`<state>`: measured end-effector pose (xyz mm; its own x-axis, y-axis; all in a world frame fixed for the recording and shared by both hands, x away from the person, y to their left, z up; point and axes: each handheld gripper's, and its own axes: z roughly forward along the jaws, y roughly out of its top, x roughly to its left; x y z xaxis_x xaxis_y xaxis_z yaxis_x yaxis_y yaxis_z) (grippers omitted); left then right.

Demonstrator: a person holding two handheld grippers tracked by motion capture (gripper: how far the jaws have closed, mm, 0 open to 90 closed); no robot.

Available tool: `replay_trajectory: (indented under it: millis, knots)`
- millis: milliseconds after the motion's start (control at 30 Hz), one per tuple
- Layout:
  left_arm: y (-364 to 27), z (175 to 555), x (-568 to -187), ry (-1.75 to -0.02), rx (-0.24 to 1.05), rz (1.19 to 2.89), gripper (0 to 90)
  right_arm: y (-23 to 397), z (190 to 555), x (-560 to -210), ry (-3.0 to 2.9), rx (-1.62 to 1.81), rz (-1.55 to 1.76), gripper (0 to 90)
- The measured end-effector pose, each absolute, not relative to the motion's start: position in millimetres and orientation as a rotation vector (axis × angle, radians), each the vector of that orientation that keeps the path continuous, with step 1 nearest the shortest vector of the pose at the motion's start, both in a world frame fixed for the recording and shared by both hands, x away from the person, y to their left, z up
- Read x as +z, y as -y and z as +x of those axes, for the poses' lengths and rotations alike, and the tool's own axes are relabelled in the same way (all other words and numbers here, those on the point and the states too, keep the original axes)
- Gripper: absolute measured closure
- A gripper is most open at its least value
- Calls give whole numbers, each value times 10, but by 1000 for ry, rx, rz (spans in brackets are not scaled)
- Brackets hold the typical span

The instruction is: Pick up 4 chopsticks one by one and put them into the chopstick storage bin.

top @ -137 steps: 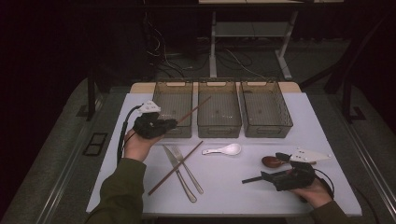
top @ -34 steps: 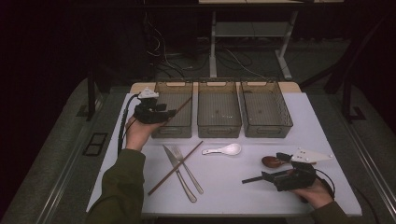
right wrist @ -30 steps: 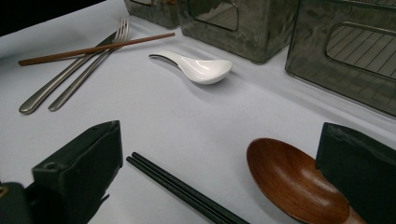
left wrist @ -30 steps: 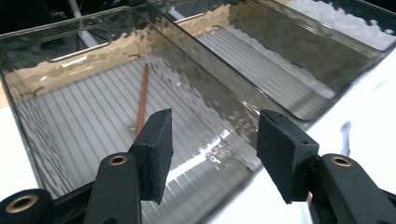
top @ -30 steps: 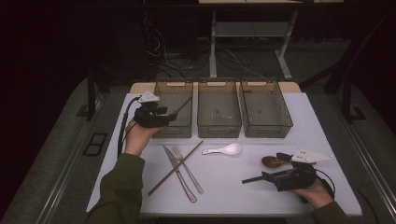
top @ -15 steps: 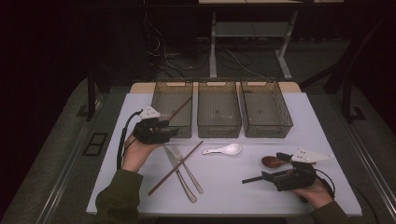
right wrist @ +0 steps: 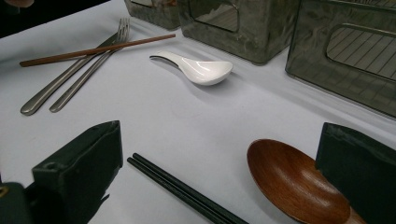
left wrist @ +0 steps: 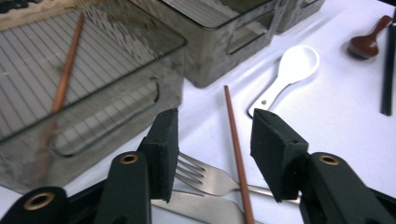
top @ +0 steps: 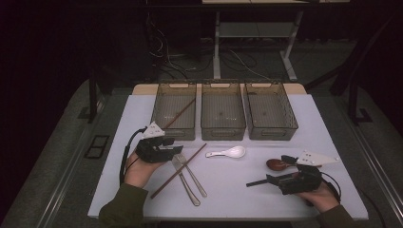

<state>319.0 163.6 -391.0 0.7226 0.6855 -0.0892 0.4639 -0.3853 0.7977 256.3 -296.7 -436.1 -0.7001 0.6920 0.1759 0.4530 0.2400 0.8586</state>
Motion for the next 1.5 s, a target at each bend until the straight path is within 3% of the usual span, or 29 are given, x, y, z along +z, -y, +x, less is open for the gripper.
replay_trajectory:
  millis: [867,1500]
  knots:
    - [-1512,2977,-4262,-852,208,2170,780,2980,2567,-4374,-2294,1430,1085,6]
    - [-1456,3031,-4374,-871,196,2222,809,2975,2568,-4375,-2294,1427,1083,6]
